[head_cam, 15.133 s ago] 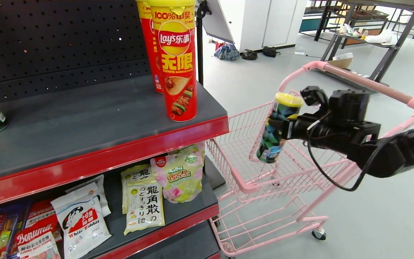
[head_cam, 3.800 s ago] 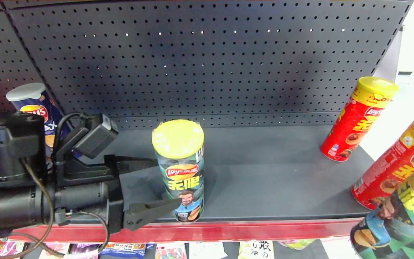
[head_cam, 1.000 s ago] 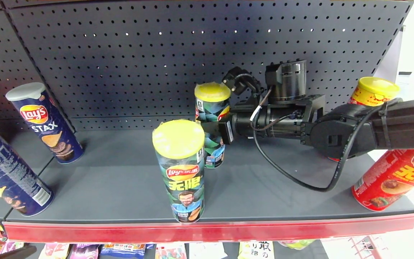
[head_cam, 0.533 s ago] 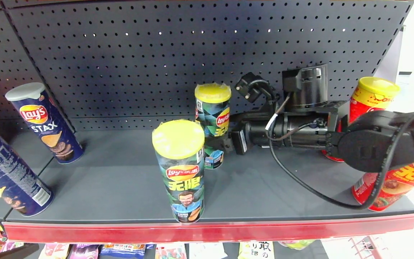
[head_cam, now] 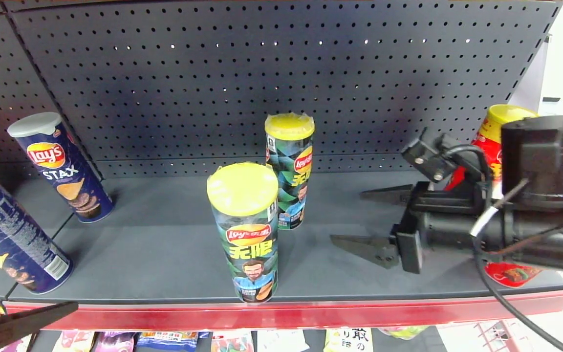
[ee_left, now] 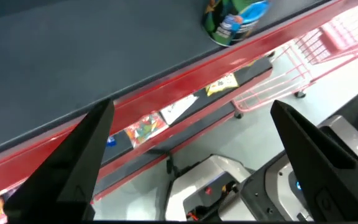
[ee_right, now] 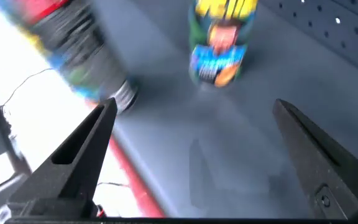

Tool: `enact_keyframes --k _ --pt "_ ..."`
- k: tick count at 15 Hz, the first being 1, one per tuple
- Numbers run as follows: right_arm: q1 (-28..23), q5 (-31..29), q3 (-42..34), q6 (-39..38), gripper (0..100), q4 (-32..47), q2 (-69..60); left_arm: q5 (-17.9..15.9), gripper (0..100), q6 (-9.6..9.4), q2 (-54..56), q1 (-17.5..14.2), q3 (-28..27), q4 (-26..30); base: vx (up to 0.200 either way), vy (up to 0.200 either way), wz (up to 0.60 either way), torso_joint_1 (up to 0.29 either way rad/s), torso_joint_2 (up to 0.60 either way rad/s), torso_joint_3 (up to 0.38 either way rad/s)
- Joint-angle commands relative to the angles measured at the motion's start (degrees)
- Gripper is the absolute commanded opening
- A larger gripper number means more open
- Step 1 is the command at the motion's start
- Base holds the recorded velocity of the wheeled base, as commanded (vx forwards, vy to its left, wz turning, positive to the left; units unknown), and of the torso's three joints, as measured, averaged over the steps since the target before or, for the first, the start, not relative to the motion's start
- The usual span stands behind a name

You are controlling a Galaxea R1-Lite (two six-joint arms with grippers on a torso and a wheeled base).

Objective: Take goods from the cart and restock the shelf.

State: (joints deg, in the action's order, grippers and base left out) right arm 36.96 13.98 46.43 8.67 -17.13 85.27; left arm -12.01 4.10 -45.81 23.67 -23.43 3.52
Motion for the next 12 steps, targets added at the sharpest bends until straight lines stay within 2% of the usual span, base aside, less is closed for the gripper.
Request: enact_keyframes --k 1,5,7,8,9,11,12 --pt "1.0 0.3 -10.0 0.0 100 0.1 -15.0 0.1 100 -0.93 -9.5 -0.6 -2.6 -1.4 0.000 0.000 0.00 0.000 0.00 0.000" --pt "0.7 -0.4 -19.3 0.0 100 0.3 -29.2 0.1 100 -2.60 -20.8 -0.6 -5.7 -5.8 0.000 0.000 0.00 0.000 0.00 0.000" --pt "-2.5 -1.9 -20.9 -0.5 100 0.6 -34.5 0.0 100 -3.57 -23.9 -0.6 -6.7 -7.0 0.000 0.000 0.00 0.000 0.00 0.000" --pt "-7.5 -2.6 -21.3 -3.1 100 0.7 -38.4 -0.1 100 -5.15 -25.9 -0.5 -7.1 -7.0 0.000 0.000 0.00 0.000 0.00 0.000" --pt "-11.0 -2.6 -21.3 -4.5 100 0.7 -40.5 -0.1 100 -5.68 -27.2 -0.5 -7.2 -7.0 0.000 0.000 0.00 0.000 0.00 0.000" --pt "-17.7 -2.3 -21.7 -6.6 100 1.6 -44.4 -0.1 100 -5.94 -29.4 -0.3 -8.3 -7.0 0.000 0.000 0.00 0.000 0.00 0.000" --pt "-19.0 -2.2 -22.1 -7.9 100 3.6 -46.2 -0.1 100 -6.03 -30.4 -0.2 -9.3 -7.0 0.000 0.000 0.00 0.000 0.00 0.000"
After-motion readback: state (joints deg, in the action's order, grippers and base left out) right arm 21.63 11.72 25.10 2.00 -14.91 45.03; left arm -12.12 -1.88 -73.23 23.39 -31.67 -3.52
